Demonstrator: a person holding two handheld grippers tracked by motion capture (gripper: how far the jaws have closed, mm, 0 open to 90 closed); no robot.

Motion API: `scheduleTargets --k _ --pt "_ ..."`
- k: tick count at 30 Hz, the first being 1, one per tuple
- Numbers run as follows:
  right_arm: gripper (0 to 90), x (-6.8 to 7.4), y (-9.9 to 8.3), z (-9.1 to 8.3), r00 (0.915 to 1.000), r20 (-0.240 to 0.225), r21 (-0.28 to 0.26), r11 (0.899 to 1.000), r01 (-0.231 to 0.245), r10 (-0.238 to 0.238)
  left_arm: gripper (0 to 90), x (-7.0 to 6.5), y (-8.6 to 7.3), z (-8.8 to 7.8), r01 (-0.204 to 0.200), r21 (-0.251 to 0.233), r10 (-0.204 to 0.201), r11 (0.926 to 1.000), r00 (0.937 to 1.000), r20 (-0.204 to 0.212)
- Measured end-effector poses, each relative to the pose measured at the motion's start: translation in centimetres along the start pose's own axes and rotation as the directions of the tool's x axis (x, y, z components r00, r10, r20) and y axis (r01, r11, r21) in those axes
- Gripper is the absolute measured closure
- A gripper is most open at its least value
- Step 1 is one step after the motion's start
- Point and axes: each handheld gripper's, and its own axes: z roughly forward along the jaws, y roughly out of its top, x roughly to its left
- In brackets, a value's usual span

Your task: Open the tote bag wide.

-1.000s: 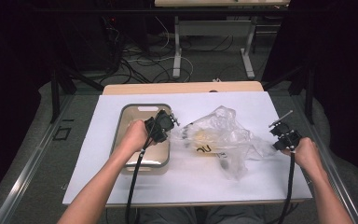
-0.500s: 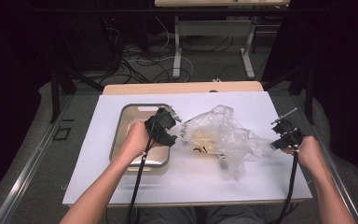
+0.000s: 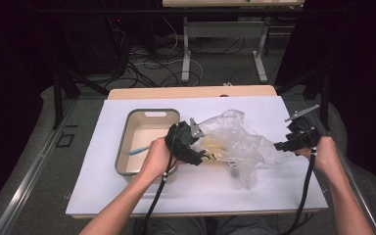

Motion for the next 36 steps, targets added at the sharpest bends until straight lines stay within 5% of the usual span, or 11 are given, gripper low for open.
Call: scheduleTargets --k 10,19,21,26,29,36 --pt "27.9 1.5 3.2 1.3 0.9980 -0.015 -0.090 0.994 0.060 -0.061 17.7 -3.0 0.7 1.8 0.024 -0.108 -0.017 0.9938 0.9980 0.061" --pt "25.8 3.0 3.9 3.5 0.9921 -0.078 -0.061 0.994 0.094 -0.099 21.1 -7.0 1.0 4.9 -0.028 -0.103 0.041 0.9943 0.9910 0.127" --pt "25.6 3.3 3.9 3.9 0.9926 -0.074 -0.046 0.995 0.093 -0.096 26.4 -7.7 1.0 5.6 -0.028 -0.117 0.044 0.9927 0.9902 0.132" --pt "25.5 3.7 3.5 5.0 0.9902 -0.095 -0.014 0.995 0.101 -0.102 56.0 -8.7 0.2 7.3 -0.038 -0.106 0.054 0.9936 0.9871 0.151" --pt "26.8 3.9 3.4 5.5 0.9900 -0.091 -0.010 0.994 0.107 -0.108 70.0 -9.1 -0.7 8.3 -0.060 -0.072 0.074 0.9956 0.9765 0.202" --pt "36.5 3.9 3.9 5.5 0.9892 -0.086 -0.061 0.992 0.114 -0.119 83.8 -9.3 -1.9 9.1 -0.110 -0.031 0.115 0.9934 0.9635 0.242"
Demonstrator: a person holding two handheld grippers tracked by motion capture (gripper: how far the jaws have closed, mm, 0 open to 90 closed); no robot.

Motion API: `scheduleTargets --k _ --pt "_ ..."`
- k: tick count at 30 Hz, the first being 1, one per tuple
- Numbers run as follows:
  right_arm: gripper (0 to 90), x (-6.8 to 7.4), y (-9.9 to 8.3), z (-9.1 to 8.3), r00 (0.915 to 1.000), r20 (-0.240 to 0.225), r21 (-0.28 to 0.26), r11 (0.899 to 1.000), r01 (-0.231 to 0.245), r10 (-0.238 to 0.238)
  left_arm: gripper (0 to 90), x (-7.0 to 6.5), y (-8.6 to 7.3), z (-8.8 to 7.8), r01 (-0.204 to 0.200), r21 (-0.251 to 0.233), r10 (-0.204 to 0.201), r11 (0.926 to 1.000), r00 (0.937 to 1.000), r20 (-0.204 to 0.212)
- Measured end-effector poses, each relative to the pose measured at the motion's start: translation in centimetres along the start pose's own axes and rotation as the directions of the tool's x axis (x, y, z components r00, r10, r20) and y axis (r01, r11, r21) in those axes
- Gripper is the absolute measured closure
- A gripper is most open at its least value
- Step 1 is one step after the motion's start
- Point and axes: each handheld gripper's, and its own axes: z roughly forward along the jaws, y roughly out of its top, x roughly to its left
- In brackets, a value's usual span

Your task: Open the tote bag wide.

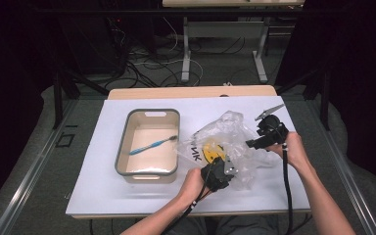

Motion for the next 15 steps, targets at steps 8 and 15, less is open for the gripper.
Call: scheduleTargets --k 8,15 --pt "74.9 0.0 0.5 1.0 1.0000 -0.008 0.021 1.000 -0.005 0.005 88.0 0.0 -1.5 -0.2 -0.043 0.046 0.042 0.9980 0.9990 0.011" --pt "88.9 -0.8 0.4 1.0 0.9981 0.047 -0.002 0.999 -0.041 0.041 88.3 0.6 -3.1 -1.3 -0.027 0.078 0.029 0.9966 0.9991 -0.031"
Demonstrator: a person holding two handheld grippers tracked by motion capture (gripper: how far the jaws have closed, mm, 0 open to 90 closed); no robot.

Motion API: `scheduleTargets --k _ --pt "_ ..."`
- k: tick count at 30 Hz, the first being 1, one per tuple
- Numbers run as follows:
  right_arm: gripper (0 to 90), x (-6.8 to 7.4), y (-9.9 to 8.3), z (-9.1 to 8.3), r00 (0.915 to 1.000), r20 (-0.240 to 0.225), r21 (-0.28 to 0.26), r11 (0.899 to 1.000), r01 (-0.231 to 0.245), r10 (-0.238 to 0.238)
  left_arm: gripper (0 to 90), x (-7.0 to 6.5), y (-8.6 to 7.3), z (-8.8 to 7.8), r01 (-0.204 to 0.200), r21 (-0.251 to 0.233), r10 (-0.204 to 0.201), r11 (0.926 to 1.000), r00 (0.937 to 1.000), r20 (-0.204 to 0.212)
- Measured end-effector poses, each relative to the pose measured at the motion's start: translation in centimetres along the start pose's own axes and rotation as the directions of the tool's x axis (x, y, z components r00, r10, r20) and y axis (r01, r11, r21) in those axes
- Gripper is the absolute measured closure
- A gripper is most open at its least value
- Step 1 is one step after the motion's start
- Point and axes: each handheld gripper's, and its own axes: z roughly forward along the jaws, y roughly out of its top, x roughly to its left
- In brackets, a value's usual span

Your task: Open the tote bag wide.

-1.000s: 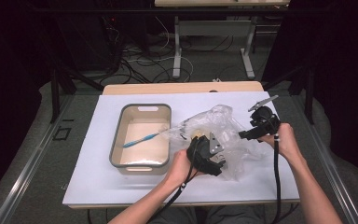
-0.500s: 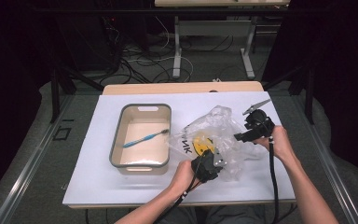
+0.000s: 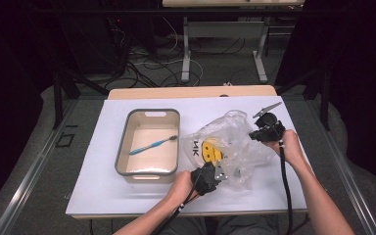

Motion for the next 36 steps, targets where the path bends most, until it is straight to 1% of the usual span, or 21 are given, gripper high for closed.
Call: scheduleTargets --k 1,5,6,7,8,10,13,15,19,20,22,25,26,27,28,29,31,32,33,34,36 --pt "89.1 -0.1 0.0 -0.2 0.9996 0.017 -0.010 1.000 -0.022 0.022 88.3 0.2 -0.2 -0.2 0.005 0.005 -0.005 1.0000 1.0000 -0.002" --pt "89.3 -0.7 -0.3 -0.8 0.9968 0.036 -0.033 0.997 -0.070 0.071 88.0 0.7 -0.5 -0.7 0.018 0.000 -0.018 0.9998 0.9996 -0.024" --pt "89.2 -0.8 -0.4 -0.9 0.9975 0.022 -0.027 0.997 -0.067 0.067 87.1 0.7 -0.4 -0.9 0.020 -0.004 -0.020 0.9998 0.9991 -0.038" --pt "89.2 -0.7 -0.5 -0.9 0.9975 0.034 -0.023 0.998 -0.061 0.061 85.2 0.7 -0.4 -1.1 0.020 -0.008 -0.021 0.9998 0.9990 -0.039" --pt "89.1 -0.6 -0.5 -1.0 0.9981 0.022 -0.020 0.998 -0.056 0.057 82.0 0.6 -0.2 -1.4 0.025 -0.020 -0.026 0.9995 0.9987 -0.044" --pt "88.9 -0.2 -0.6 -1.1 0.9984 0.026 -0.017 0.999 -0.049 0.050 70.6 0.6 0.3 -2.2 0.022 -0.022 -0.022 0.9995 0.9990 -0.040" --pt "88.5 0.2 -0.6 -1.2 0.9991 0.030 -0.018 0.999 -0.030 0.030 49.0 0.0 1.1 -3.7 0.027 -0.052 -0.031 0.9983 0.9966 -0.076" --pt "88.5 0.3 -0.6 -1.3 0.9993 0.029 -0.009 1.000 -0.024 0.024 38.6 -0.3 1.5 -4.7 0.023 -0.077 -0.030 0.9968 0.9961 -0.083" --pt "88.4 0.5 -0.7 -1.4 0.9993 0.031 -0.007 1.000 -0.020 0.021 29.5 -0.6 2.4 -6.1 0.032 -0.130 -0.041 0.9909 0.9969 -0.067" --pt "88.4 0.5 -0.7 -1.4 0.9995 0.031 -0.007 1.000 -0.011 0.011 28.5 -0.5 2.7 -6.1 0.036 -0.137 -0.046 0.9899 0.9966 -0.068" --pt "88.4 0.7 -0.8 -1.4 0.9993 0.029 -0.008 1.000 -0.022 0.022 27.1 -0.3 3.3 -6.0 0.055 -0.157 -0.067 0.9860 0.9952 -0.072" --pt "88.4 1.0 -1.0 -1.1 0.9995 0.024 -0.010 1.000 -0.020 0.021 26.7 0.0 4.1 -5.0 0.093 -0.170 -0.106 0.9810 0.9918 -0.071" --pt "88.4 1.1 -1.1 -1.0 0.9994 0.033 -0.004 1.000 -0.013 0.013 26.8 0.1 4.3 -4.5 0.097 -0.169 -0.111 0.9808 0.9910 -0.075" --pt "88.4 1.1 -1.1 -0.9 0.9996 0.027 -0.003 1.000 -0.005 0.005 27.5 0.2 4.5 -3.9 0.094 -0.155 -0.105 0.9835 0.9921 -0.069" --pt "88.5 1.2 -1.1 -0.8 0.9996 0.027 -0.003 1.000 -0.009 0.009 29.5 0.1 4.5 -3.2 0.097 -0.154 -0.109 0.9833 0.9912 -0.074" --pt "88.5 1.2 -1.2 -0.8 0.9997 0.024 -0.002 1.000 -0.002 0.002 33.3 0.0 4.6 -2.6 0.091 -0.141 -0.101 0.9858 0.9925 -0.069" --pt "88.6 1.3 -1.3 -0.9 0.9994 0.033 -0.004 1.000 -0.010 0.010 42.8 -0.4 4.4 -1.1 0.074 -0.124 -0.085 0.9895 0.9929 -0.083" --pt "88.7 1.2 -1.3 -0.9 0.9997 0.025 -0.006 1.000 -0.006 0.006 48.6 -0.6 4.2 -0.5 0.067 -0.115 -0.075 0.9912 0.9951 -0.064" --pt "88.8 1.3 -1.4 -0.9 0.9992 0.036 -0.008 1.000 -0.017 0.017 55.0 -0.9 3.9 0.1 0.058 -0.112 -0.066 0.9921 0.9956 -0.068" --pt "88.8 1.2 -1.4 -1.0 0.9996 0.025 -0.006 1.000 -0.011 0.011 60.3 -1.2 3.7 0.7 0.051 -0.102 -0.058 0.9934 0.9960 -0.067" --pt "89.0 1.1 -1.6 -1.2 0.9994 0.032 -0.010 1.000 -0.015 0.016 71.2 -1.6 3.3 1.6 0.038 -0.086 -0.043 0.9955 0.9980 -0.047"
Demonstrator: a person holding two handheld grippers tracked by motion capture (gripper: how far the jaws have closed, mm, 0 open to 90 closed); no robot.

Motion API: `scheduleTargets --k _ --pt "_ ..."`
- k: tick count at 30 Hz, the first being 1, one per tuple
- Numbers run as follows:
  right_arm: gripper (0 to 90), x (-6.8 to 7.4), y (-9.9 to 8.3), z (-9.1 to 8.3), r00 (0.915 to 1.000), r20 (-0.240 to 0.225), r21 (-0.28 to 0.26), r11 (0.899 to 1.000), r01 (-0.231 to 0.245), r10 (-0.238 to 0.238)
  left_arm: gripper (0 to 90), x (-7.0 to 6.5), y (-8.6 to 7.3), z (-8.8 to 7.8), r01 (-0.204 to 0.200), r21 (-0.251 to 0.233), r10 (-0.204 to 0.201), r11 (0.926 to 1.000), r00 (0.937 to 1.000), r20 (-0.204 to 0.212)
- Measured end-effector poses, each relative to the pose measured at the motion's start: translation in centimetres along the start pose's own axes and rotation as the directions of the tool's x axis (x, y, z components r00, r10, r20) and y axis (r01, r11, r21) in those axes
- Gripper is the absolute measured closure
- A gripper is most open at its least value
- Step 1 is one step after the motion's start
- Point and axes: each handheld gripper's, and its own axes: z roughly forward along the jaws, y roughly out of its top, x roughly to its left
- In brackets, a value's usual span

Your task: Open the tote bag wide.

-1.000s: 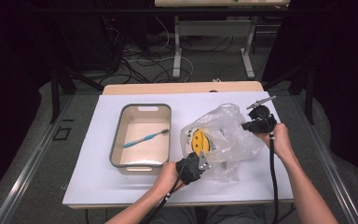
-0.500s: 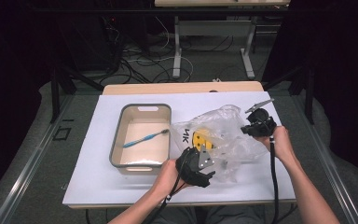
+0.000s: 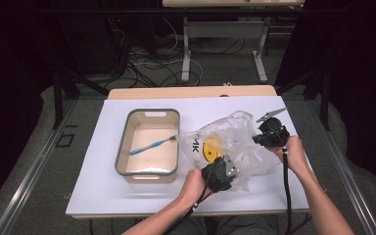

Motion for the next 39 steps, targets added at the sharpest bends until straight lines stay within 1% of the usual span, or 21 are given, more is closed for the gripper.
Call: scheduleTargets --k 2,5,6,9,10,12,15,18,21,22,25,26,27,28,29,30,31,33,36,37,39 --pt "89.1 -0.1 -0.1 -0.1 1.0000 0.003 -0.003 1.000 0.004 -0.004 80.6 -0.3 -0.4 0.4 -0.019 0.021 0.018 0.9996 0.9995 0.025" --pt "89.4 -0.1 -0.1 -0.2 0.9996 0.026 -0.010 1.000 -0.008 0.008 88.1 -0.7 -0.8 0.6 -0.049 0.026 0.048 0.9985 0.9986 0.024" --pt "89.4 -0.3 -0.1 -0.2 0.9998 0.019 -0.024 1.000 0.003 -0.003 88.9 -0.6 -0.9 0.5 -0.059 0.034 0.058 0.9977 0.9980 0.024" --pt "89.6 -0.4 -0.2 -0.4 0.9993 0.035 -0.034 0.999 0.010 -0.008 89.6 -0.2 -1.4 -0.2 -0.073 0.053 0.071 0.9959 0.9967 0.038" --pt "89.6 -0.4 -0.2 -0.5 0.9994 0.033 -0.031 0.999 -0.010 0.011 89.6 0.0 -1.6 -0.4 -0.080 0.059 0.078 0.9951 0.9962 0.039" --pt "89.6 -0.7 -0.3 -0.8 0.9987 0.047 -0.032 0.999 -0.021 0.022 89.6 0.3 -2.1 -0.9 -0.086 0.076 0.085 0.9934 0.9961 0.023" --pt "89.6 -1.1 -0.4 -1.4 0.9967 0.072 -0.035 0.999 -0.034 0.037 89.6 1.1 -3.2 -2.0 -0.082 0.093 0.081 0.9923 0.9965 0.018" --pt "89.6 -1.5 -0.6 -1.9 0.9956 0.079 -0.036 0.998 -0.048 0.051 89.5 1.9 -4.3 -2.7 -0.077 0.108 0.076 0.9912 0.9971 0.004" --pt "89.4 -1.5 -0.8 -1.3 0.9964 0.065 -0.014 0.999 -0.053 0.054 88.3 2.5 -5.0 -2.7 -0.057 0.109 0.057 0.9924 0.9983 0.003" --pt "89.3 -1.3 -0.9 -0.6 0.9968 0.061 0.000 0.999 -0.052 0.052 85.7 2.5 -4.9 -2.7 -0.051 0.108 0.051 0.9929 0.9987 -0.003" --pt "85.7 -0.7 -1.0 0.7 0.9986 0.044 0.037 0.999 -0.031 0.029 77.0 2.2 -4.2 -2.9 -0.074 0.091 0.074 0.9931 0.9973 0.002" --pt "82.3 -0.5 -1.0 0.8 0.9990 0.039 0.038 0.999 -0.022 0.021 69.7 2.1 -3.8 -3.1 -0.072 0.090 0.072 0.9933 0.9974 0.003" --pt "79.4 -0.4 -0.9 0.8 0.9991 0.040 0.033 0.999 -0.013 0.011 66.0 1.9 -3.6 -3.4 -0.075 0.076 0.075 0.9943 0.9972 0.004" --pt "76.1 -0.2 -0.8 0.6 0.9995 0.031 0.028 1.000 -0.010 0.009 62.1 1.8 -3.4 -3.6 -0.074 0.062 0.074 0.9953 0.9972 0.008" --pt "71.3 -0.2 -0.8 0.3 0.9995 0.031 0.016 1.000 0.006 -0.007 55.5 1.7 -3.1 -3.9 -0.063 0.056 0.063 0.9964 0.9980 0.001" --pt "65.1 0.0 -0.7 0.1 0.9998 0.018 0.009 1.000 0.004 -0.005 48.4 1.5 -2.9 -4.1 -0.061 0.048 0.062 0.9970 0.9980 -0.012" --pt "62.4 0.0 -0.6 -0.3 0.9999 0.015 0.004 1.000 0.009 -0.009 44.1 1.4 -2.6 -4.4 -0.062 0.034 0.062 0.9975 0.9981 -0.002" --pt "54.0 0.3 -0.5 -1.0 0.9997 0.007 -0.024 0.999 0.023 -0.023 36.2 1.1 -2.2 -4.8 -0.059 0.021 0.059 0.9980 0.9982 -0.008" --pt "45.5 0.7 -0.1 -2.1 0.9985 -0.012 -0.061 0.997 0.052 -0.053 30.4 0.7 -1.7 -4.9 -0.053 0.001 0.053 0.9986 0.9983 -0.025" --pt "41.8 1.0 -0.1 -2.5 0.9984 -0.016 -0.058 0.997 0.053 -0.054 28.6 0.7 -1.5 -4.9 -0.050 -0.003 0.050 0.9988 0.9986 -0.015" --pt "35.7 1.5 0.2 -3.2 0.9971 -0.039 -0.079 0.995 0.062 -0.065 27.2 0.6 -1.3 -4.7 -0.046 0.000 0.046 0.9989 0.9986 -0.025"
